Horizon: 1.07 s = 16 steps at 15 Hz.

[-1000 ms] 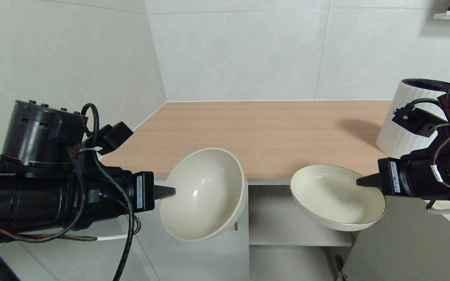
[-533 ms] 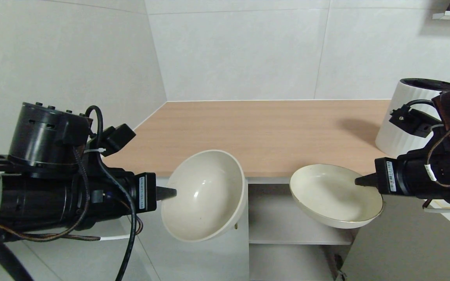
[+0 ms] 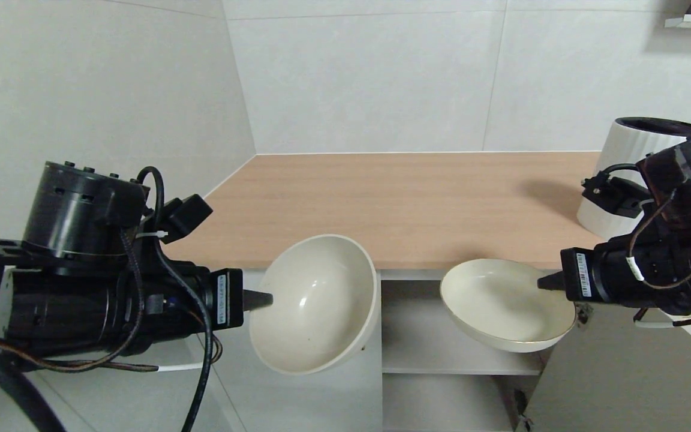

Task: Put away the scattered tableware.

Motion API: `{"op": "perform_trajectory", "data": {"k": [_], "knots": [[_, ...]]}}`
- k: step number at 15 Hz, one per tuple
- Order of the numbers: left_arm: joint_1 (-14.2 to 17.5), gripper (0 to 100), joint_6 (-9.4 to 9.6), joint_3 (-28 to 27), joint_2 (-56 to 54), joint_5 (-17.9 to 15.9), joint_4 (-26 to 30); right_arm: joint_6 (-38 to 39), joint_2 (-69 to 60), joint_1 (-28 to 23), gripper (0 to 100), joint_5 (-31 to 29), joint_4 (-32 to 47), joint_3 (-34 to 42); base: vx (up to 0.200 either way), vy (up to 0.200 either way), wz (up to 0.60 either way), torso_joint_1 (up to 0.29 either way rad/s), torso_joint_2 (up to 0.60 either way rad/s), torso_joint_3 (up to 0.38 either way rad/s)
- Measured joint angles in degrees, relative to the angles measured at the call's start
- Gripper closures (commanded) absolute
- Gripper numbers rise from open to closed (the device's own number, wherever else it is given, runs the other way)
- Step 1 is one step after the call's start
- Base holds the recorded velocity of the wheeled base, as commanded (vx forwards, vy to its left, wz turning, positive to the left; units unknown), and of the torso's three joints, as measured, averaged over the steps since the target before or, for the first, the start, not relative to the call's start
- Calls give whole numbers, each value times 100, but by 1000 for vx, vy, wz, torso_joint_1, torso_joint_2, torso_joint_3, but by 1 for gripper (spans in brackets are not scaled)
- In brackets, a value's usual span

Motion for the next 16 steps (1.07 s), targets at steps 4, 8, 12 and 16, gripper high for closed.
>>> {"op": "perform_trajectory", "data": {"k": [4,8,12,16], "knots": [[0,100,2,5,2,0,4,0,91,0,100,-55,-6,5,0,0,0,-157,444,273],[0,100,5,0,6,0,1,0,127,0,100,-60,-9,17,0,0,0,-152,465,310],[0,100,5,0,9,0,0,0,155,0,100,-62,-9,33,0,0,0,-121,453,331],[0,100,9,0,37,0,1,-2,190,-1,100,-62,-9,33,0,0,0,-33,200,152]]}}
